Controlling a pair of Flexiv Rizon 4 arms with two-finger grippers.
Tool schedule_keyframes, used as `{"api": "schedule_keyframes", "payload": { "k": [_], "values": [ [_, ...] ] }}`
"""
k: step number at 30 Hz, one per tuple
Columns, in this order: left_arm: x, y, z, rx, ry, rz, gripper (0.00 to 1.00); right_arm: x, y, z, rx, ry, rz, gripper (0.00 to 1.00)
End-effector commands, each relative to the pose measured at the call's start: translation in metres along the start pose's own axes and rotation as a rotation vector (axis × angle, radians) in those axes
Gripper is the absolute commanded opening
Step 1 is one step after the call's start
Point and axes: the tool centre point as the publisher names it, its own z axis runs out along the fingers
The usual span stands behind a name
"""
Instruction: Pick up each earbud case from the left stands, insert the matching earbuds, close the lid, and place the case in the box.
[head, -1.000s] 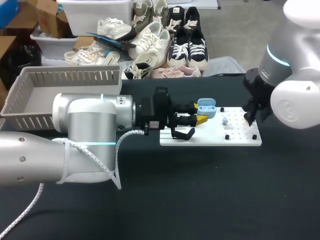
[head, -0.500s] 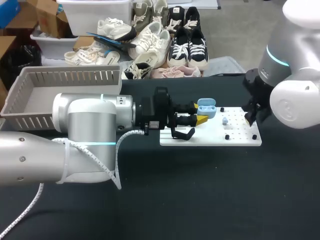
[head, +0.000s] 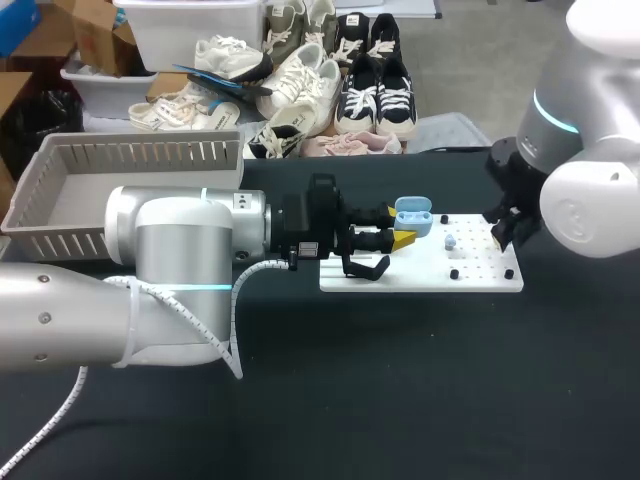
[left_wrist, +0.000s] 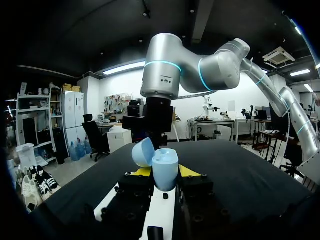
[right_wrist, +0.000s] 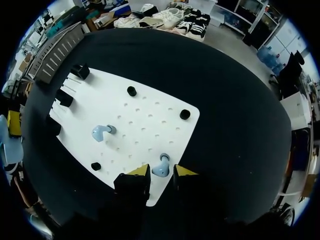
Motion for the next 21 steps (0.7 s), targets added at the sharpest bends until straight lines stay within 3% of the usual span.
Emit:
{"api": "schedule_keyframes", "payload": {
  "k": [1, 6, 9, 21],
  "values": [
    [0.001, 0.000, 0.000, -0.002, -0.004, 0.001, 0.00, -0.001, 0.001, 0.001, 0.004, 0.000, 0.005, 0.18],
    [0.001, 0.000, 0.000, -0.002, -0.004, 0.001, 0.00, -0.001, 0.001, 0.002, 0.003, 0.002, 0.008, 0.10],
    [0.001, 0.000, 0.000, -0.002, -0.004, 0.001, 0.00, -0.001, 0.001, 0.002, 0.001, 0.005, 0.009, 0.00],
    [0.001, 0.000, 0.000, -0.002, -0.004, 0.001, 0.00, 0.005, 0.002, -0.020, 0.009, -0.015, 0.014, 0.00]
  ]
}}
